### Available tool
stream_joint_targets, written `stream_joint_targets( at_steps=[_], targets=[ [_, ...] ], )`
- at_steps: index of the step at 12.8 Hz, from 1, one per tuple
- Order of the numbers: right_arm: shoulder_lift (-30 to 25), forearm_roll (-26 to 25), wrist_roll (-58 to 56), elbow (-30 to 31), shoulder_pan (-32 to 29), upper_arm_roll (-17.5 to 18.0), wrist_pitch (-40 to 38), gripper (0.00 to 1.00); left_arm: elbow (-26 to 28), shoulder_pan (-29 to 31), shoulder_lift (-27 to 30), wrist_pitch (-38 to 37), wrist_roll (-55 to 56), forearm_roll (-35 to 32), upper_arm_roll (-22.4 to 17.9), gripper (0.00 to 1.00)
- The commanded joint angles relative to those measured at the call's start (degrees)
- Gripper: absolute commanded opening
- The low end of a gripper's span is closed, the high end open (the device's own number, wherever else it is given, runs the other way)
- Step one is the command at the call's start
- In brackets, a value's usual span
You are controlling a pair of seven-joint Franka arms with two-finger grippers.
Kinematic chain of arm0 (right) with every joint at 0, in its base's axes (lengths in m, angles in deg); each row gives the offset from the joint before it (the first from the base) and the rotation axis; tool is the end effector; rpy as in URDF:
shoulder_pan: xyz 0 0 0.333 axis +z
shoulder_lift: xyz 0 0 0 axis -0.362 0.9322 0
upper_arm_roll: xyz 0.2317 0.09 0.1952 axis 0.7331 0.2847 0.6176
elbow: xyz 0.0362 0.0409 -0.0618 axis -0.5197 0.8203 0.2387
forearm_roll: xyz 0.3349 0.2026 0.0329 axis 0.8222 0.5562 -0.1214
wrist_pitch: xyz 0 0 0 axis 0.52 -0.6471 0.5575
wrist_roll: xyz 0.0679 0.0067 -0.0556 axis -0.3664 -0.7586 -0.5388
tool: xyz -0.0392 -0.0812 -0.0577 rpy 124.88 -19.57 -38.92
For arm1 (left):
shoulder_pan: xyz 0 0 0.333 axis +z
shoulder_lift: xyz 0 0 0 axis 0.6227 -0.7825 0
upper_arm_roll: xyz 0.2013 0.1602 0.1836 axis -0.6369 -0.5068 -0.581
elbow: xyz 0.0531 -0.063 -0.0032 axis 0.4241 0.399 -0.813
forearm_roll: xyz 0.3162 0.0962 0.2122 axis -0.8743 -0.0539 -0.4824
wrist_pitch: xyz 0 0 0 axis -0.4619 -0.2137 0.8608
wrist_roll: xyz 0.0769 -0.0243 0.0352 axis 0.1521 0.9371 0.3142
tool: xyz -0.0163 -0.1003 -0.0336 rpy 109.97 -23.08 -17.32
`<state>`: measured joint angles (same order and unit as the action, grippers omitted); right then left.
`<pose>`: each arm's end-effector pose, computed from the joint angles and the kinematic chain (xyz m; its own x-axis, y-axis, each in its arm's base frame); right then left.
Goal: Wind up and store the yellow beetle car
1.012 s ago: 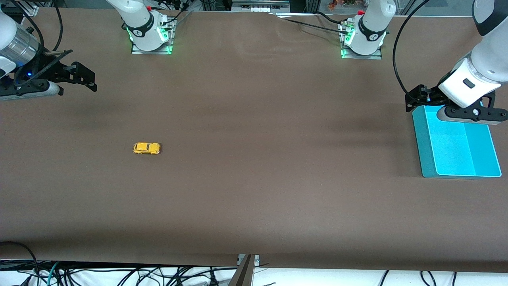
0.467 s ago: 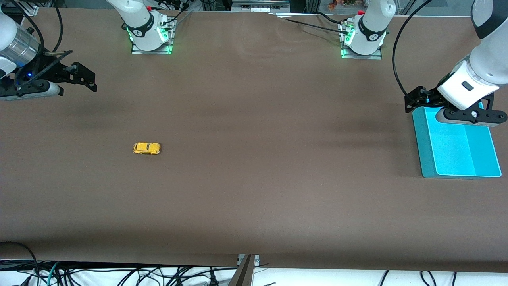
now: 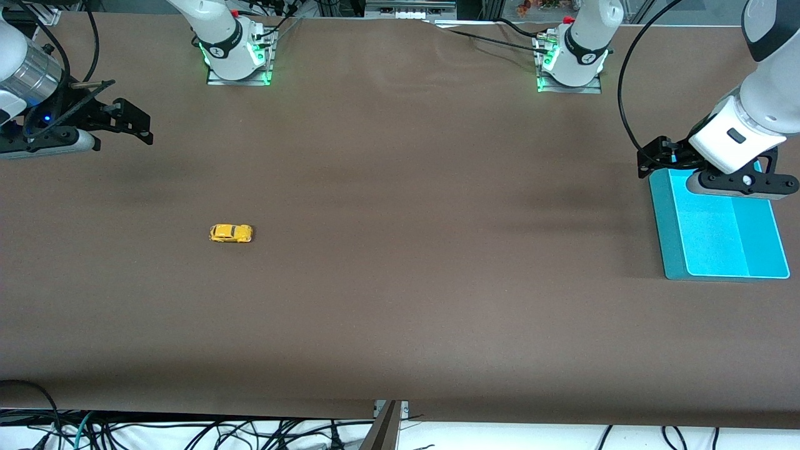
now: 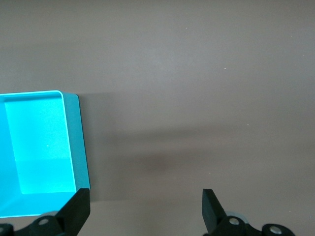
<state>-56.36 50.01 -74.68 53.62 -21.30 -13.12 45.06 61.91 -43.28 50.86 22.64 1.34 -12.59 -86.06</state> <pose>0.5304 0.0464 0.5880 0.9921 0.1218 -0.0314 0.1209 -0.9922 -0.0287 0.5727 -0.0569 0.5762 0.9964 -0.0719 -0.0454 -0.0731 -0.9970 -0.0244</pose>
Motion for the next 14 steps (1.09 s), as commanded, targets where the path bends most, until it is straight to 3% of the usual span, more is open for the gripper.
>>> stream_joint_targets(
  at_steps=[1,14],
  targets=[
    [0.37,0.18,-0.31,-1.33,-0.1,-0.07,-1.12,1.0,-2.18,-0.16,-1.04,-1.04,0.74,-0.98,-0.03,1.0],
    [4.68,-1.84,0.48,-4.31,1.92,-0.42,-1.21,1.0,-2.36,0.02,-1.48,-0.96,0.65,-0.9,-0.12,1.0]
  ],
)
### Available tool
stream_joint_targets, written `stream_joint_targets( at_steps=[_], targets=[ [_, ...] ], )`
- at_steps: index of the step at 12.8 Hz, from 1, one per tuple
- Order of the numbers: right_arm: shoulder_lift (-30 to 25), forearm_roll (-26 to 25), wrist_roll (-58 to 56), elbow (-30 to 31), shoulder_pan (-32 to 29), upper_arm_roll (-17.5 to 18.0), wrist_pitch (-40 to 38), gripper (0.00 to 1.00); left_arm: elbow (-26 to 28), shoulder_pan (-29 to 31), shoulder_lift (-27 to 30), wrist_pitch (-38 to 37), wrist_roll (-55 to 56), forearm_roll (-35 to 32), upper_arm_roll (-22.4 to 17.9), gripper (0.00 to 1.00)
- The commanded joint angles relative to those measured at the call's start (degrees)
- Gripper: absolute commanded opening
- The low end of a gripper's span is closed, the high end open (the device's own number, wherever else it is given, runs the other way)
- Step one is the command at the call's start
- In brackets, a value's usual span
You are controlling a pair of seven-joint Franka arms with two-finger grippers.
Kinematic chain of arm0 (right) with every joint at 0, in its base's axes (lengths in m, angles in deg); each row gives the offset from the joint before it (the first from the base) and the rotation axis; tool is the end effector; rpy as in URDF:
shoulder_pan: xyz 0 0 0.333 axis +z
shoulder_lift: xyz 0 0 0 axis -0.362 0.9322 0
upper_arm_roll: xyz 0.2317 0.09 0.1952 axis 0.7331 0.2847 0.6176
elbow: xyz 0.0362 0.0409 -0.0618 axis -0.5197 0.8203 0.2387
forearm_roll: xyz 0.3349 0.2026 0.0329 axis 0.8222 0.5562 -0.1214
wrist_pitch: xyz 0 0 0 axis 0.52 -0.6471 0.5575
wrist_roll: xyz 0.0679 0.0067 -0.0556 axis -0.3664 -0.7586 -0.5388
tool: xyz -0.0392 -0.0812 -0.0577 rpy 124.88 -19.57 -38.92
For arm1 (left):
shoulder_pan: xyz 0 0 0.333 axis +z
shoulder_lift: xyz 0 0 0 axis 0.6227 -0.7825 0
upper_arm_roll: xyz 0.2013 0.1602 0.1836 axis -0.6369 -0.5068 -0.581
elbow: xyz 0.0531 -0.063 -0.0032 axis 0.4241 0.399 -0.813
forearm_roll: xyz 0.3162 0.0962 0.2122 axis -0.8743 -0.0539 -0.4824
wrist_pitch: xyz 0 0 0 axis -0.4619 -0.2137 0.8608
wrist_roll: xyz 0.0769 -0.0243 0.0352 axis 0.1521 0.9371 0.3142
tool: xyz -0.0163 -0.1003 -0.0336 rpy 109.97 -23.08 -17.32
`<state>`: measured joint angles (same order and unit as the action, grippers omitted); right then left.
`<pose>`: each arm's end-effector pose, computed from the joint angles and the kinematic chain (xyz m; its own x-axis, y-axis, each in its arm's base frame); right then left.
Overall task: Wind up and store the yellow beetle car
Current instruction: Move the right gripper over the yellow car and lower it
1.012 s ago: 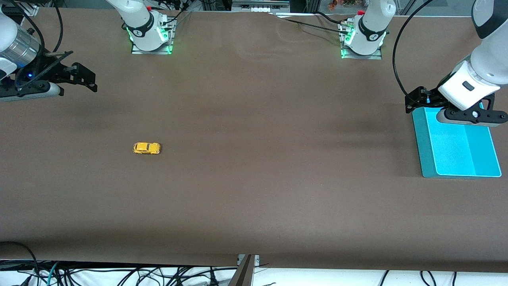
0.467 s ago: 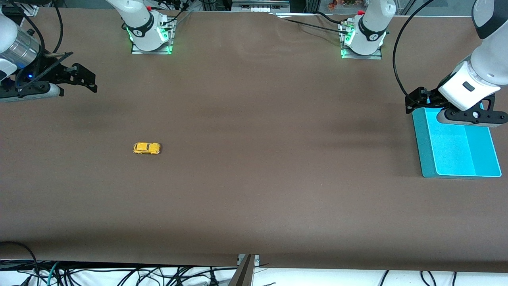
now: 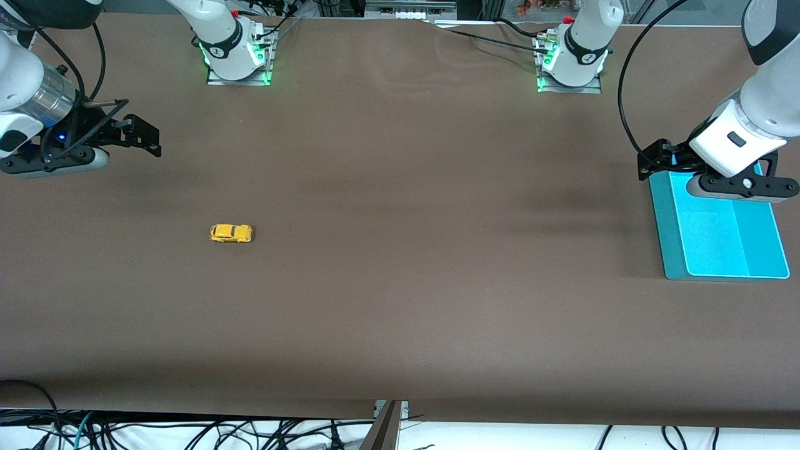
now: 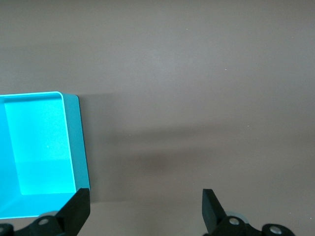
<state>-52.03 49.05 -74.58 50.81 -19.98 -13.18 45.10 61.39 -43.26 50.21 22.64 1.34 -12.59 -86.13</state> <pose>0.5516 0.0572 0.5703 0.9880 0.1433 -0.0575 0.1424 -0.9896 -0.0191 0.5762 -0.0563 0.5739 0.9964 -0.0703 -0.0476 -0.0716 -0.9971 -0.0244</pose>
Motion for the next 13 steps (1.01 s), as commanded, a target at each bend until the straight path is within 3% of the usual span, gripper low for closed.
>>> stream_joint_targets(
  at_steps=[1,13],
  targets=[
    [0.27,-0.97,0.48,-1.43,0.6,-0.36,-1.24,1.0,-1.84,0.01,-0.83,-0.96,0.65,-0.9,-0.05,1.0],
    [0.26,-1.24,-1.27,0.5,0.6,0.26,-2.47,1.0,-1.84,0.01,-0.83,-0.96,0.65,-0.9,-0.05,1.0]
  ],
)
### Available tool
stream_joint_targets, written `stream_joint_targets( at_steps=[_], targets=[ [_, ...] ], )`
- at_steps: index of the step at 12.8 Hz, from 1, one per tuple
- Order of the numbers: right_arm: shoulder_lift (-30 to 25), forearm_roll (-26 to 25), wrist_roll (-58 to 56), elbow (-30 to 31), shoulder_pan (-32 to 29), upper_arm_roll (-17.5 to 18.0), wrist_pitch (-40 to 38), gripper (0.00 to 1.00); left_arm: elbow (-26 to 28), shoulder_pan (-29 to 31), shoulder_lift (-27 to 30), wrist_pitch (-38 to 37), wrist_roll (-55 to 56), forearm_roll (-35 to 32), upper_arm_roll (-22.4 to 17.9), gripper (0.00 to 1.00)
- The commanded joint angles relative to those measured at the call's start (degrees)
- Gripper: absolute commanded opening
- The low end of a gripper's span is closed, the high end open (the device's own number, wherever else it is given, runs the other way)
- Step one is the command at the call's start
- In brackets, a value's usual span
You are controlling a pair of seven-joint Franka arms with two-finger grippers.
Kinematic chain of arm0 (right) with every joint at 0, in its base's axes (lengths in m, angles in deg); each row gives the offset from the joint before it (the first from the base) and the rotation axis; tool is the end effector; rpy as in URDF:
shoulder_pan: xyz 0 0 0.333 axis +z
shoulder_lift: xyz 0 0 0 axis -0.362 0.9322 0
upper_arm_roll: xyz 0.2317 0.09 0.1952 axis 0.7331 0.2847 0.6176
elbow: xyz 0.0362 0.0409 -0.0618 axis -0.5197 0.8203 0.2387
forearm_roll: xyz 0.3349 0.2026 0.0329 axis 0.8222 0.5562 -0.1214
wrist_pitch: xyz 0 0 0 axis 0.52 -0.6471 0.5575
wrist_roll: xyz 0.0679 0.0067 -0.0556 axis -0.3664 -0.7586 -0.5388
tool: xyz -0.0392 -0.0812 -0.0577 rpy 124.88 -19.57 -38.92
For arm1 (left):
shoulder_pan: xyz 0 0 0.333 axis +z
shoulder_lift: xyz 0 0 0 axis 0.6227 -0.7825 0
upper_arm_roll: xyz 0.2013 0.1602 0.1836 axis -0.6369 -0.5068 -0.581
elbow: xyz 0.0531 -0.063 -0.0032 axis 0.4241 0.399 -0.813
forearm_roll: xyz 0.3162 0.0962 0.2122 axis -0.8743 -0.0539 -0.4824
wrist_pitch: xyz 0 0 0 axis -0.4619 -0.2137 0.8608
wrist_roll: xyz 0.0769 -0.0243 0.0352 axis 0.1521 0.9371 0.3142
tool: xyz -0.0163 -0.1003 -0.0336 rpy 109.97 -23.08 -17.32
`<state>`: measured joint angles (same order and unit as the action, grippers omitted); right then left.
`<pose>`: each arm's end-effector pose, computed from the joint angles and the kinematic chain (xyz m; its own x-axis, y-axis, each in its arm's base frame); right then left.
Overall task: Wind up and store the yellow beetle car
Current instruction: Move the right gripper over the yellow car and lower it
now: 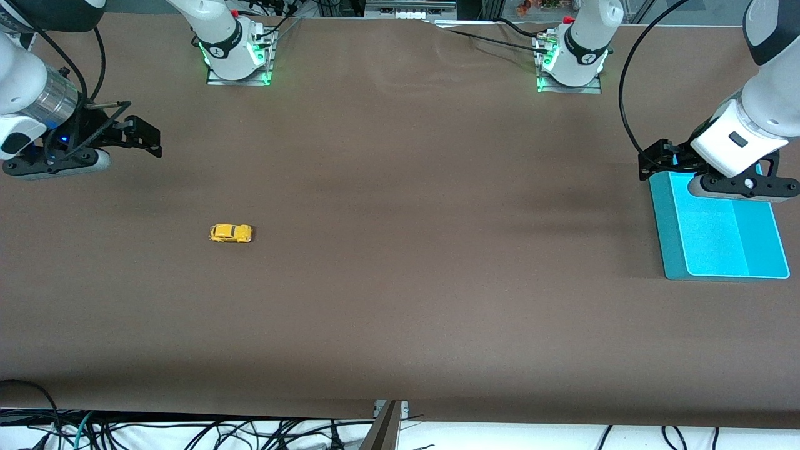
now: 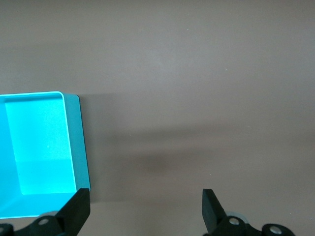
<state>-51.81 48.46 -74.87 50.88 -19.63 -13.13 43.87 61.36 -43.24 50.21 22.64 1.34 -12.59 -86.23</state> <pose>0.5497 0.0598 0.5659 0.9842 0.1559 -0.0843 0.1555 -0.9878 -0.0108 0.5763 -0.0551 0.5741 0.9966 -0.0683 -0.0471 -0.0695 -0.9973 -0.0245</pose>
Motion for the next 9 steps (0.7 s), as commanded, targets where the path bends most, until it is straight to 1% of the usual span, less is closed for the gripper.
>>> stream_joint_targets(
  at_steps=[1,3,5,6,7,9],
  targets=[
    [0.13,-0.38,-1.86,1.05,0.25,0.73,-0.9,1.0,-1.81,-0.02,-0.83,-0.96,0.65,-0.9,0.05,1.0],
    [1.71,-0.29,-10.34,2.45,0.25,1.17,0.15,1.0,-1.81,-0.02,-0.83,-0.96,0.65,-0.9,0.05,1.0],
    [3.73,-0.12,-18.17,5.26,0.25,1.35,4.53,1.0,-1.81,-0.02,-0.83,-0.96,0.65,-0.9,0.05,1.0],
    [4.26,-0.03,-22.21,7.36,0.25,1.44,7.51,1.0,-1.81,-0.02,-0.83,-0.96,0.65,-0.9,0.05,1.0],
    [4.7,-0.03,-27.3,9.91,0.25,2.39,11.02,1.0,-1.81,-0.02,-0.83,-0.96,0.65,-0.9,0.05,1.0],
    [6.01,-0.21,-37.93,15.88,0.16,3.02,20.59,1.0,-1.81,-0.02,-0.83,-0.96,0.65,-0.9,0.05,1.0]
  ],
)
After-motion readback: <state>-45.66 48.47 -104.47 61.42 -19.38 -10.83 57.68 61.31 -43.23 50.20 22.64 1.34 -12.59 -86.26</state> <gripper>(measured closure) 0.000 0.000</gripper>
